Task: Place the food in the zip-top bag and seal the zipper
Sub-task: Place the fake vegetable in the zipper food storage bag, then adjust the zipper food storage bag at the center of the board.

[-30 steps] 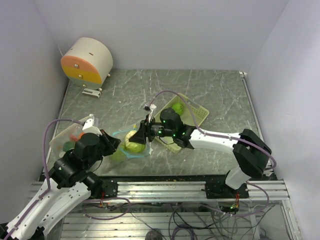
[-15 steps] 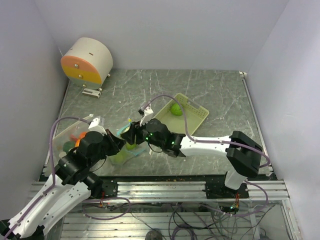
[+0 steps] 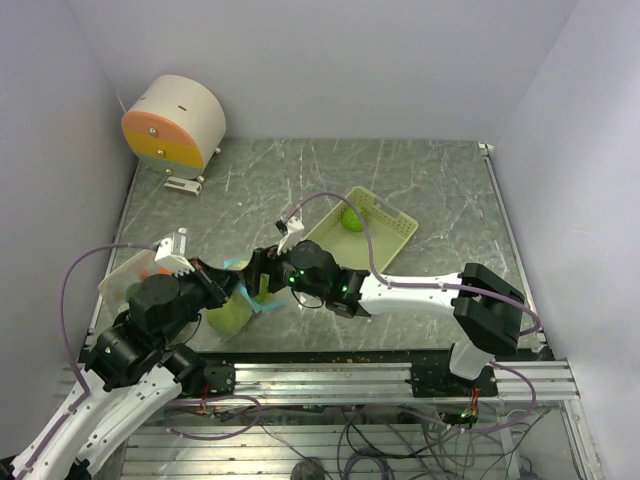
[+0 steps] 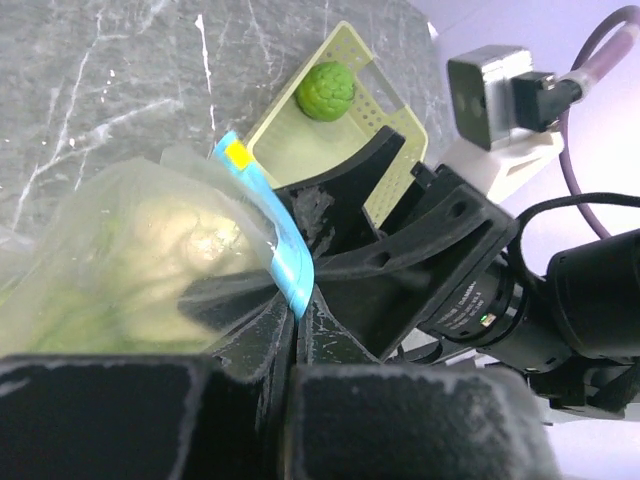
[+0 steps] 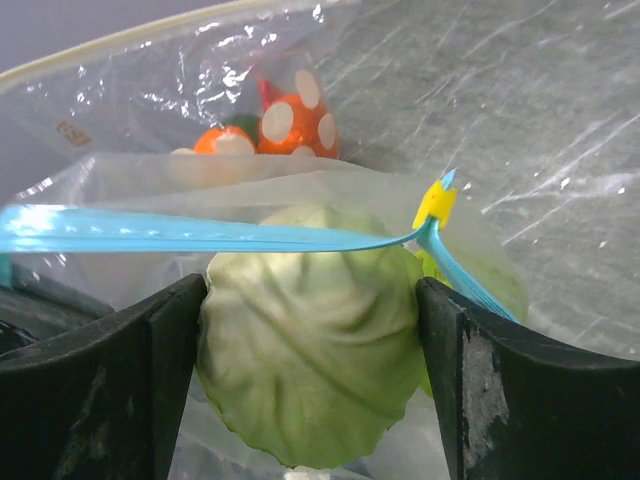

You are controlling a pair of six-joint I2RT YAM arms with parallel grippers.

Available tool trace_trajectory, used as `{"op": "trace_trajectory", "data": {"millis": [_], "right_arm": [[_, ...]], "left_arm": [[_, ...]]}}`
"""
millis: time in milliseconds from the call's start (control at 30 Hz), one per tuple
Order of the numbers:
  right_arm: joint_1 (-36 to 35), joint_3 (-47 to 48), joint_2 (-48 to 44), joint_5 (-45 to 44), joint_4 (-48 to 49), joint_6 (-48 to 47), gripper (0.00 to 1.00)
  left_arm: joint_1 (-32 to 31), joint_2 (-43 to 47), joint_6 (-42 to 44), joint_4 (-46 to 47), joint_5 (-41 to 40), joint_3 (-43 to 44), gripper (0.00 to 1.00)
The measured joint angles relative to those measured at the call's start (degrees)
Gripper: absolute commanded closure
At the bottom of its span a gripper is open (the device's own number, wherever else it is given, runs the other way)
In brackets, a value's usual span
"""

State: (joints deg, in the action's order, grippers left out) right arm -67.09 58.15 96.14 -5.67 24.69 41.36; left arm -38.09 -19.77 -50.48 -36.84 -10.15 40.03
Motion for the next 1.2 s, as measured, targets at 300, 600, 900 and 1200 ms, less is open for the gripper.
{"op": "trace_trajectory", "data": {"millis": [300, 600, 900, 1200], "right_arm": [[-0.44, 3.1, 0.42, -6.84, -5.99, -2.29, 0.02], [-0.37, -1.27, -13.73, -4.68, -8.2, -7.52, 0.0], [1.27, -3.56, -17.31, -5.95, -19.58, -5.7, 0.12], [1.73, -5.42, -10.71, -1.53, -26.34, -4.44, 1.0]], "left_arm": [[0.0, 7.76, -5.05, 0.79, 0.26, -5.86, 0.93], [0.0, 8.07, -6.12, -1.81, -1.7, -5.84, 0.93], [0.0, 8.09, -6.34, -3.04, -3.17, -5.6, 0.93], [0.0, 8.09, -6.23, -4.02, -4.04, -4.79, 0.93]]}}
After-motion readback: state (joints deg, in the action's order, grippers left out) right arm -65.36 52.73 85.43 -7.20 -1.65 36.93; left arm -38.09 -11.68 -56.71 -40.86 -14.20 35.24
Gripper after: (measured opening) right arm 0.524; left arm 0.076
